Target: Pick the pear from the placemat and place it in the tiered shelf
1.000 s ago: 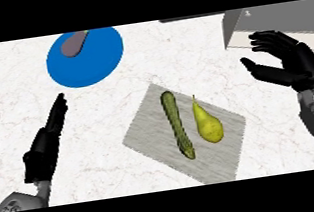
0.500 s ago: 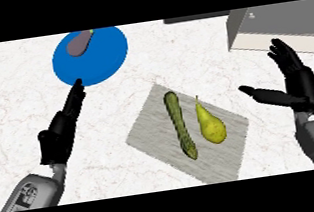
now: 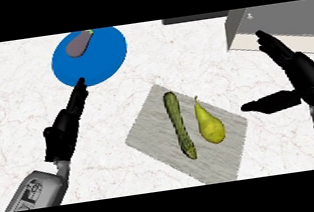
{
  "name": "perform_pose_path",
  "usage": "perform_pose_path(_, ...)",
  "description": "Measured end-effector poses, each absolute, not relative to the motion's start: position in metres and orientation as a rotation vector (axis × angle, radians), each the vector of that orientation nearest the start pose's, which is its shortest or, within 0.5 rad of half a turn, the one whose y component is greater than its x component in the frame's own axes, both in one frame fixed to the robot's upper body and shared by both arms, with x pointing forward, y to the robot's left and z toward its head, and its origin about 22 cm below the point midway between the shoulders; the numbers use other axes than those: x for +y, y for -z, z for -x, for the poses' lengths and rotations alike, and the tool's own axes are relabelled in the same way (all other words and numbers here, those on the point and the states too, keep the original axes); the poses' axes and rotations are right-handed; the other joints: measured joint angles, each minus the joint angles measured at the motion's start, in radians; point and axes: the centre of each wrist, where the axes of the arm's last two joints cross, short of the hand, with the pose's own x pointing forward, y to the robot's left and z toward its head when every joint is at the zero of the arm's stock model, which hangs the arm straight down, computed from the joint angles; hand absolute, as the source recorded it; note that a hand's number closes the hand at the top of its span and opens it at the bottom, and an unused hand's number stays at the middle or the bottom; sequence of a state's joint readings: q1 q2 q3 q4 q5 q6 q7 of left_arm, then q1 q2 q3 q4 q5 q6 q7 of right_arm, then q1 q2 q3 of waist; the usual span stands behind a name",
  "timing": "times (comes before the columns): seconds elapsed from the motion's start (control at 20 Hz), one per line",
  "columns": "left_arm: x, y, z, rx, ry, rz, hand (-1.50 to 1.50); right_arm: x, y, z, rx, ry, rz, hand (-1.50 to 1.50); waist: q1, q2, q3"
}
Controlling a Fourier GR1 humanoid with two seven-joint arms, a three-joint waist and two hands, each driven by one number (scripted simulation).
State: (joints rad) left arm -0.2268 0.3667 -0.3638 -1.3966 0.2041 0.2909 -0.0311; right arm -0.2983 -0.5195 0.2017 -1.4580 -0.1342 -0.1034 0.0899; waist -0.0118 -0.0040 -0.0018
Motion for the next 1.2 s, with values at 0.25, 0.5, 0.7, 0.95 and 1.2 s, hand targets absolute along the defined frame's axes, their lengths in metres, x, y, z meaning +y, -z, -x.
perform_pose_path(0.25, 0.223, -0.007, -0.279, -1.572, 0.26, -0.109, 0.0, -0.262, -0.128, -0.307, -1.486, -0.622, 0.299, -1.5, 0.007, 0.0, -0.001)
perform_pose_path(0.5, 0.221, -0.014, -0.282, -1.564, 0.259, -0.105, 0.0, -0.239, -0.159, -0.298, -1.326, -0.885, 0.371, -1.5, 0.01, -0.003, -0.001)
perform_pose_path(0.7, 0.222, -0.015, -0.285, -1.575, 0.259, -0.109, 0.0, -0.218, -0.175, -0.287, -1.23, -1.003, 0.445, -1.5, 0.011, 0.0, 0.0)
perform_pose_path(0.95, 0.217, -0.014, -0.288, -1.572, 0.261, -0.108, 0.0, -0.188, -0.184, -0.275, -1.168, -1.059, 0.478, -1.5, 0.012, 0.001, 0.001)
perform_pose_path(1.2, 0.219, -0.011, -0.283, -1.576, 0.26, -0.113, 0.0, -0.168, -0.187, -0.266, -1.201, -1.051, 0.482, -1.5, 0.013, 0.002, 0.001)
